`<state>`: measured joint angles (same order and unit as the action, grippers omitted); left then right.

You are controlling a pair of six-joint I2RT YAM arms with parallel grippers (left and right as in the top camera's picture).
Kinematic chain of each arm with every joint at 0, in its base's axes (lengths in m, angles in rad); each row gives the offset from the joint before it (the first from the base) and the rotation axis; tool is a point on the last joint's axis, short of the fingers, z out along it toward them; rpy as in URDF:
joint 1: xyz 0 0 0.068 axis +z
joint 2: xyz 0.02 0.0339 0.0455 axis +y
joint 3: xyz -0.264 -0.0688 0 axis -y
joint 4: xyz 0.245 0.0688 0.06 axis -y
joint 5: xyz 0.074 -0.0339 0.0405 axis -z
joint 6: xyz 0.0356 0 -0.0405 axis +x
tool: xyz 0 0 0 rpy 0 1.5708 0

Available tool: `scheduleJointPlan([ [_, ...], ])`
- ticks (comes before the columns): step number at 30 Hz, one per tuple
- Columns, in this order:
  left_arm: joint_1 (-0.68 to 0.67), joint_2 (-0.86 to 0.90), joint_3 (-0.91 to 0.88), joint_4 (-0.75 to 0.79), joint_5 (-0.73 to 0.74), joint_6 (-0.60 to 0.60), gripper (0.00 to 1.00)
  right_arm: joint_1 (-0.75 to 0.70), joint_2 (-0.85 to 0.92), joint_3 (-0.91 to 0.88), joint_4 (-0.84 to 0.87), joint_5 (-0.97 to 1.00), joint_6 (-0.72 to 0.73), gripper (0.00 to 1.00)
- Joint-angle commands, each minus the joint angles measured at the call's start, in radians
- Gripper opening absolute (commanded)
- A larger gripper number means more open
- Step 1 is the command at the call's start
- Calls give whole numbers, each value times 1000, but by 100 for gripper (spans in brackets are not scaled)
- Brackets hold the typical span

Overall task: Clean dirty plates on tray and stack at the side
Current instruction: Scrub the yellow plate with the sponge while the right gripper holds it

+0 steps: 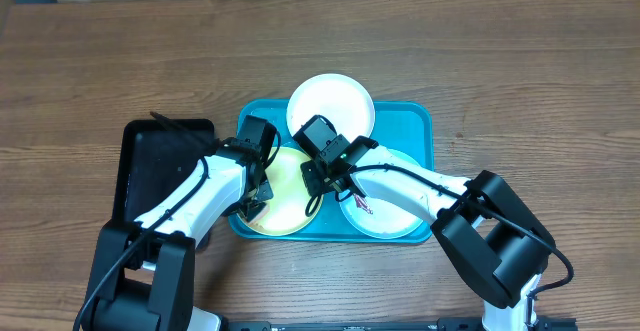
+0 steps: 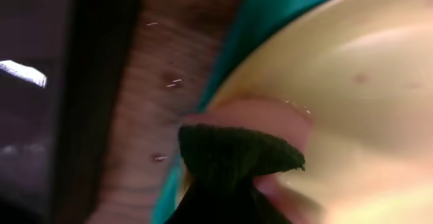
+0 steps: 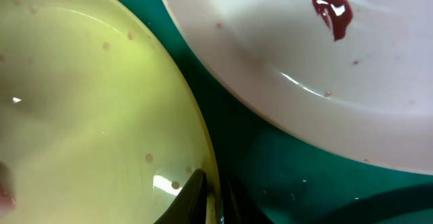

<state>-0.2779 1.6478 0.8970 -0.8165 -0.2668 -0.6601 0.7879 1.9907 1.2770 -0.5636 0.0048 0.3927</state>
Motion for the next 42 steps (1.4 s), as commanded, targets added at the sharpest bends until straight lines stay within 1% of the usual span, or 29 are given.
scheduleJointPlan([
  [1,10,31,38,-64,-170,-28,4,-6,19,-8,-10,39,5,11],
  [5,10,31,159,-114,-103,-28,4,-6,19,-8,-10,39,5,11],
  [7,10,31,217,-107,-10,-27,4,-6,19,-8,-10,39,5,11],
  [9,10,31,247,-60,120,-10,4,-6,19,-8,-9,39,5,11],
  [10,10,31,250,-7,222,13,4,-6,19,-8,-9,39,5,11],
  [11,10,32,249,31,290,22,4,-6,19,-8,-8,39,5,11],
  [14,10,40,234,117,403,20,4,-6,19,-8,-6,39,5,11],
  [18,9,74,216,163,429,2,4,-6,19,-8,-6,39,5,11],
  [27,11,241,214,190,421,-2,4,-6,19,-8,-8,39,5,11],
  [29,14,275,214,186,407,2,4,-6,19,-8,-9,39,5,11],
  [31,22,295,214,154,353,2,4,-6,19,-8,-9,39,5,11],
  [33,30,299,214,93,249,-12,4,-6,19,-8,-9,39,5,11],
  [37,45,296,216,-66,-15,-127,4,-6,19,-8,-8,39,5,11],
  [39,49,288,217,-121,-114,-149,4,-6,19,-8,-6,39,5,11],
  [42,49,269,230,-180,-233,-149,4,-6,19,-8,-6,39,5,11],
])
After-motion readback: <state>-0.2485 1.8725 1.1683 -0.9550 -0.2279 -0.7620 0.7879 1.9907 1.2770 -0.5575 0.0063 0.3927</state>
